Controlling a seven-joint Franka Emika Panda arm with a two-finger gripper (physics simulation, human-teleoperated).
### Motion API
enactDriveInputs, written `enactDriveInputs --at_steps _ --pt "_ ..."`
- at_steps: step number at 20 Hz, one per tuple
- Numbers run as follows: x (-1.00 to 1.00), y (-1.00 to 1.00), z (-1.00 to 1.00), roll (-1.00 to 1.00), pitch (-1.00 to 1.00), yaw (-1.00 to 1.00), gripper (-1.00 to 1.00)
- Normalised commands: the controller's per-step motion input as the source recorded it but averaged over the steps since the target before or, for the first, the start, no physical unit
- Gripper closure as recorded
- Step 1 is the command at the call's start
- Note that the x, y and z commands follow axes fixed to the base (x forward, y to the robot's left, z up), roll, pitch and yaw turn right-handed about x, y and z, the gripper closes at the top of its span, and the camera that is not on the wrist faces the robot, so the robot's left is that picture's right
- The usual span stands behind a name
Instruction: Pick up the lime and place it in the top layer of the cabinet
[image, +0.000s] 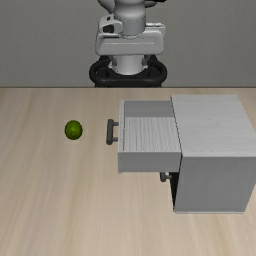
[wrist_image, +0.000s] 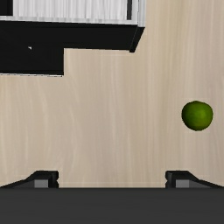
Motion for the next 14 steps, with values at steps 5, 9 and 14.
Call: enactDriveInputs --at_steps 5,9,14 --pt "0.00 -1.00 0.00 0.00 0.00 0.00 -1.00" --pt "0.00 -1.00 0.00 0.00 0.00 0.00 -1.00" --pt "0.00 -1.00 0.00 0.00 0.00 0.00 -1.00"
